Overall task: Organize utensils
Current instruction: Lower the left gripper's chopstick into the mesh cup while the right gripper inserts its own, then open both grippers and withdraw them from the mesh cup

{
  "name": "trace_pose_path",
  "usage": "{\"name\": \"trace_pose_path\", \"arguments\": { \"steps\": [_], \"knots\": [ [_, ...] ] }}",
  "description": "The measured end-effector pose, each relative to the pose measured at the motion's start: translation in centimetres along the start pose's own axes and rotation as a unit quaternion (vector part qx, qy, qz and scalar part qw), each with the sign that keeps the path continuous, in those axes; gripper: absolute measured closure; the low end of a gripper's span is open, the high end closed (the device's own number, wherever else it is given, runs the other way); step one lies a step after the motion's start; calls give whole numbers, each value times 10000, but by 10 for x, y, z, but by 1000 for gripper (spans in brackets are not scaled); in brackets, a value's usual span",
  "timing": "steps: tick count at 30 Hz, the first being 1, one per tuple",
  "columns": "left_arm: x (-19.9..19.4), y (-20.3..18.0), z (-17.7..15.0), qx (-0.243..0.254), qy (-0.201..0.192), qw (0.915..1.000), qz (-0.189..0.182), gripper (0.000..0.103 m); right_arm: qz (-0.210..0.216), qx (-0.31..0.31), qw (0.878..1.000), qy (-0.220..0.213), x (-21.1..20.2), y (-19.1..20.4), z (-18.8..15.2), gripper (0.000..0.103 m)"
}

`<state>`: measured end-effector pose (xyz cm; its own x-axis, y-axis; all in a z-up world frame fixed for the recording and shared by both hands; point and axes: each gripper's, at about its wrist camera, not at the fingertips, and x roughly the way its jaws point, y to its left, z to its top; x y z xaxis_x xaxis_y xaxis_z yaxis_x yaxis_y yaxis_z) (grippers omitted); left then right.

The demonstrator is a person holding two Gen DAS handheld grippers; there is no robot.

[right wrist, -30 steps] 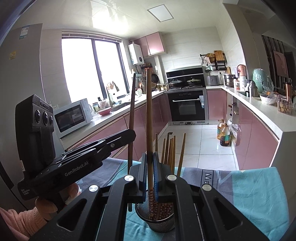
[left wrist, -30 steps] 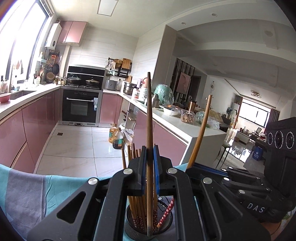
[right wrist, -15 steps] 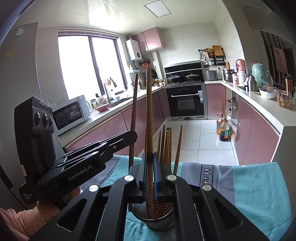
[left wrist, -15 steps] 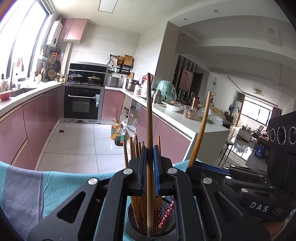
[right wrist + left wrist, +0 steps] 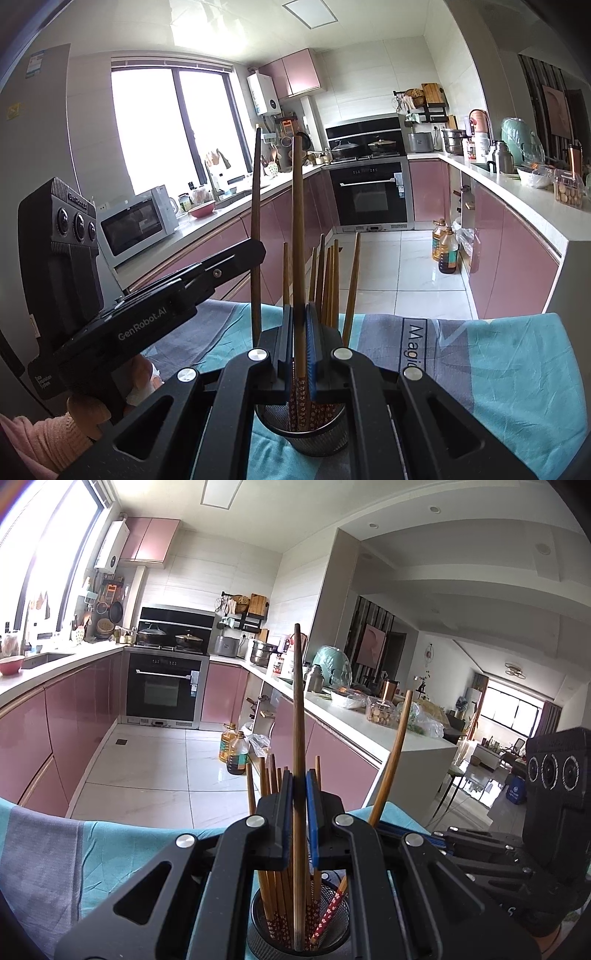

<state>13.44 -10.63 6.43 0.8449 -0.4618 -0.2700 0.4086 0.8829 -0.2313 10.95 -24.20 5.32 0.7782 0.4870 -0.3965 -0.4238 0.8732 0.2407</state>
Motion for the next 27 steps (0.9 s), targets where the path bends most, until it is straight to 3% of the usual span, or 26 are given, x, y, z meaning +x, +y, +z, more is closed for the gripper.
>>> {"name": "trace_pose_path", "arguments": {
  "steps": [11, 27],
  "knots": [
    [9, 1, -5, 2, 36, 10000, 48, 95, 12, 33, 10000, 80, 6, -3, -8, 98],
    [17, 8, -24, 91, 431, 9990, 70, 95, -68, 99, 9997, 230, 18, -10, -17, 98]
  ]
}}
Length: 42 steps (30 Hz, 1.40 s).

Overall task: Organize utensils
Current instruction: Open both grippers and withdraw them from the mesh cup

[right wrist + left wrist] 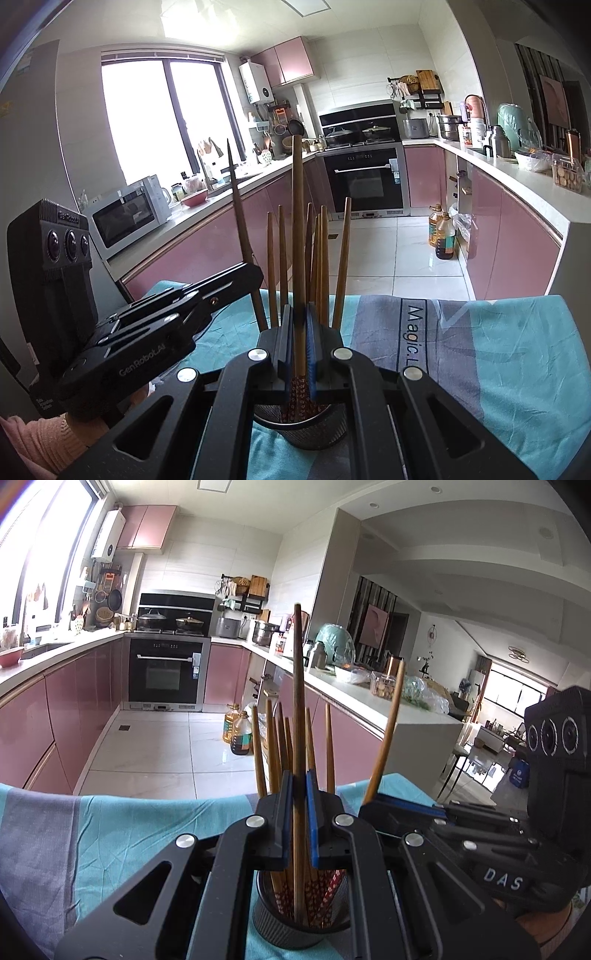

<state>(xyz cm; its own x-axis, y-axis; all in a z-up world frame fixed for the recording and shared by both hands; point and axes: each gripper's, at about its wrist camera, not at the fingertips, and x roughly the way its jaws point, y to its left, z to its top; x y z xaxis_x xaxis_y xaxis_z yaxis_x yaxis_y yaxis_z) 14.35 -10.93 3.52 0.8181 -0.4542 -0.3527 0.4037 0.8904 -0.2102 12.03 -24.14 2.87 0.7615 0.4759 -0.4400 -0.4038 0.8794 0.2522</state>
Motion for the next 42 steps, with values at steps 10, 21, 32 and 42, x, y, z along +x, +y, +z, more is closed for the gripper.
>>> {"name": "trace_pose_path", "arguments": {
  "steps": [10, 21, 32, 42],
  "knots": [
    [0, 3, -12, 32, 253, 9997, -45, 95, -39, 55, 10000, 73, 7, -3, -3, 98],
    [17, 5, -17, 271, 833, 9961, -86, 94, -53, 100, 9995, 287, 22, -8, -9, 97],
    [1, 23, -30, 93, 830, 9965, 5, 56, -55, 156, 9993, 324, 16, -7, -16, 86],
    [-59, 51, -40, 121, 326, 9961, 816, 6, -76, 30, 10000, 56, -8, 14, -35, 20]
  ]
}}
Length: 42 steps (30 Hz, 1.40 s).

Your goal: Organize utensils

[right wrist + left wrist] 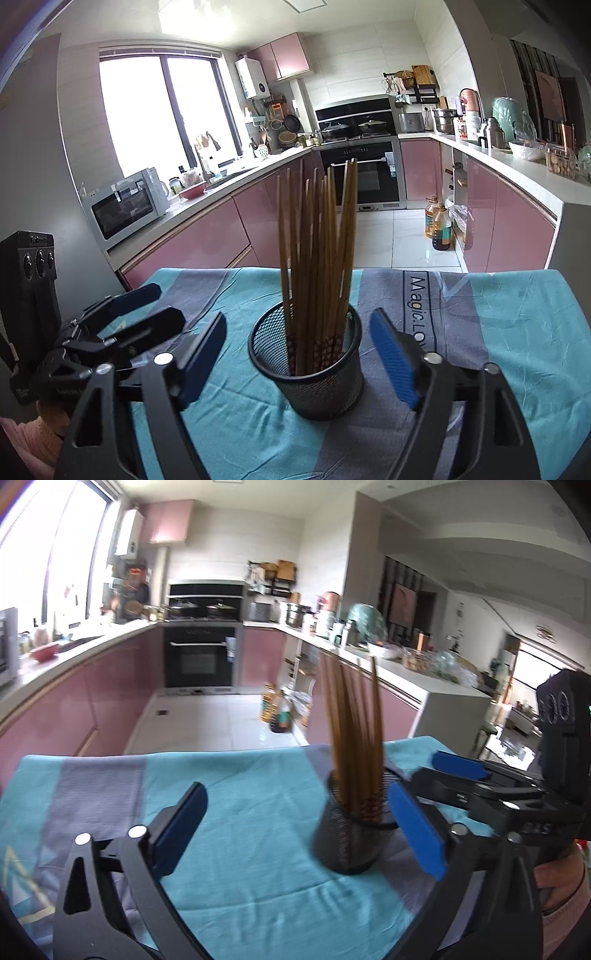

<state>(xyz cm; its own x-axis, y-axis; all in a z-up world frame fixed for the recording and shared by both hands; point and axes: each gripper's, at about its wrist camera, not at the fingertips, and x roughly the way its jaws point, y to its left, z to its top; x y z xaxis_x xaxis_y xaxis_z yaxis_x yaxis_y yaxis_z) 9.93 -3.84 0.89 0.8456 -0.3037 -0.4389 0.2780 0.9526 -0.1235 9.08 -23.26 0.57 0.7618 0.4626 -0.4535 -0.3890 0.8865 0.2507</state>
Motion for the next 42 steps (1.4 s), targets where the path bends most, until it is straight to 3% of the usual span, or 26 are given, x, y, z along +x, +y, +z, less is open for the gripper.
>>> {"name": "trace_pose_path", "arguments": {
  "steps": [4, 12, 22, 42],
  "knots": [
    [-19, 15, -7, -35, -55, 9996, 270, 6, -156, -167, 9996, -159, -7, 15, -10, 6],
    [-57, 27, -26, -80, -297, 9975, 644, 6, -474, -501, 9960, -565, -24, 47, -25, 6],
    [-93, 24, -35, -30, -638, 9948, 792, 6, -720, -587, 9916, -899, -37, 71, -40, 6],
    [-139, 14, -45, 201, -1171, 9869, 1087, 6, -770, -637, 9866, -1289, -55, 84, -49, 6]
  ]
}}
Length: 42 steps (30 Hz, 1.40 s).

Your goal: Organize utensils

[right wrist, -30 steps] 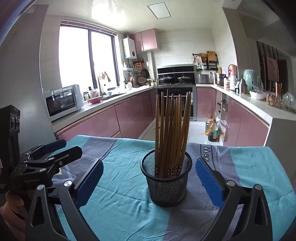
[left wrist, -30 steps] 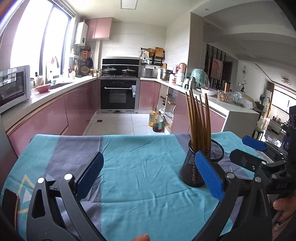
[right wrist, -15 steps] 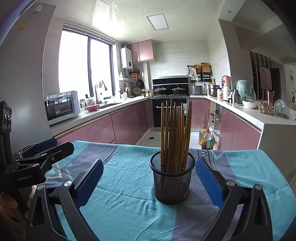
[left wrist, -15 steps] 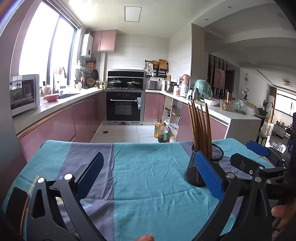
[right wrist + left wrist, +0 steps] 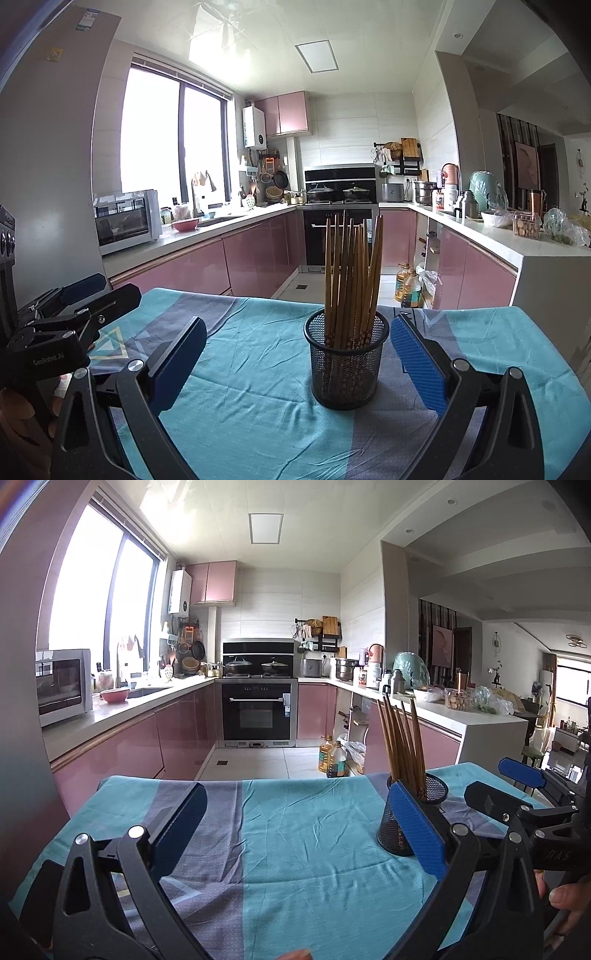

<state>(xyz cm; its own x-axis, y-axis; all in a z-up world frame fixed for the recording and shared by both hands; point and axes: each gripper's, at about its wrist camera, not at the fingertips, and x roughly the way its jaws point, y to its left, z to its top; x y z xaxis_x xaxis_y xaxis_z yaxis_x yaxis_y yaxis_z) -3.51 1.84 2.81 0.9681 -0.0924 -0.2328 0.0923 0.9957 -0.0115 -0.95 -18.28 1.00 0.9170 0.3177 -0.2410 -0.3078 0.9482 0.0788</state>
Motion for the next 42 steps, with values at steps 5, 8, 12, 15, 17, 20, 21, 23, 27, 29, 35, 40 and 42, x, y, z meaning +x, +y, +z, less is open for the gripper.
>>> {"name": "trace_pose_path", "arguments": {
  "steps": [5, 8, 12, 15, 17, 20, 21, 23, 27, 29, 35, 40, 42],
  "knots": [
    [-5, -1, 1, 3, -68, 9999, 74, 6, 13, 2, 10000, -10, 1, 1, 1, 6],
    [-8, -1, 2, -12, -82, 9999, 70, 6, 5, -7, 10000, -28, 0, 2, 1, 6],
    [-10, -1, 2, 17, -103, 9999, 88, 6, 11, 0, 10000, -43, -1, 2, 1, 6],
    [-12, -2, 3, 3, -121, 9999, 87, 6, -2, -17, 10000, -47, -1, 3, 0, 6],
    [-12, -3, 3, 8, -124, 9999, 94, 6, 9, -5, 10000, -57, -2, 3, 0, 6],
    [-13, -2, 3, -9, -131, 9999, 111, 6, 7, -4, 10000, -85, -3, 3, 0, 6],
    [-13, -2, 3, -19, -126, 9999, 108, 6, -3, -8, 10000, -88, -3, 3, 0, 6],
    [-14, -2, 3, -20, -132, 9998, 114, 6, 2, 2, 10000, -97, -3, 4, 0, 6],
    [-15, -3, 3, -14, -146, 9998, 111, 6, -9, 4, 9999, -107, -5, 3, 0, 6],
    [-15, -4, 4, -8, -156, 9998, 117, 6, -17, 6, 9999, -127, -5, 4, 0, 6],
    [-15, -4, 4, -12, -166, 9998, 107, 6, -37, 4, 9999, -129, -5, 4, 0, 6],
    [-15, -4, 3, -19, -162, 9998, 119, 6, -89, -9, 9998, -156, -6, 4, 1, 6],
    [-15, -4, 3, -33, -157, 9998, 127, 6, -110, -13, 9998, -159, -6, 4, 1, 6]
  ]
}}
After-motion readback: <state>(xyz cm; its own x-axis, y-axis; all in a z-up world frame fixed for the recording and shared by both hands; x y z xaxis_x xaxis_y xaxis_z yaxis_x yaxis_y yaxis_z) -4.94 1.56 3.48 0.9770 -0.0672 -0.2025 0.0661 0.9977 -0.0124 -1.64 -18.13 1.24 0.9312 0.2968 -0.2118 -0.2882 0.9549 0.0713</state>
